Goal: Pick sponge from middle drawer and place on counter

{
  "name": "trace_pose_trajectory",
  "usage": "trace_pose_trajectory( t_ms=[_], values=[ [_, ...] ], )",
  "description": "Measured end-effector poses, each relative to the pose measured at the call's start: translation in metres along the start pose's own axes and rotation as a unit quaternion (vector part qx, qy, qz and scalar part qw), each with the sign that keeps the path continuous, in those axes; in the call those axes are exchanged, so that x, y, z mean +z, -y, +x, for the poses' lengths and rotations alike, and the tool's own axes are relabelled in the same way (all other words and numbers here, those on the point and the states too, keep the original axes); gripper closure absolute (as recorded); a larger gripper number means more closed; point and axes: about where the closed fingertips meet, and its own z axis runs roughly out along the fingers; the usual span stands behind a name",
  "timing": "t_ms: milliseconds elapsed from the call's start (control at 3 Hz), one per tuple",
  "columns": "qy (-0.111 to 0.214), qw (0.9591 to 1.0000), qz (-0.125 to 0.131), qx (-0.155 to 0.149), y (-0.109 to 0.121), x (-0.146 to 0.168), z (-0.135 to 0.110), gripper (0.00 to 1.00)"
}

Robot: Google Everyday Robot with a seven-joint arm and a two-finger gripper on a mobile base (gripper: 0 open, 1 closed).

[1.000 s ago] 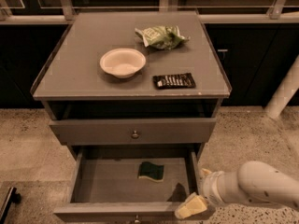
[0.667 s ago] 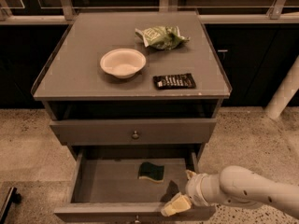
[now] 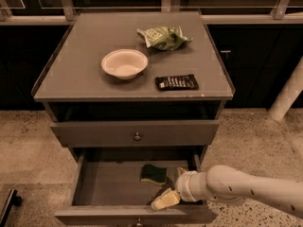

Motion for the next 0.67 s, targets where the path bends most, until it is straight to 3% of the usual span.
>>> trace_pose_trajectory(
  t_ms=[333,667],
  values=[
    [0.001,0.9998,0.015,0.009,0.012,0.003,0.009,0.0],
    [0.023,0.9992,0.023,-0.023,0.029,0.02,-0.007,0.0]
  ],
)
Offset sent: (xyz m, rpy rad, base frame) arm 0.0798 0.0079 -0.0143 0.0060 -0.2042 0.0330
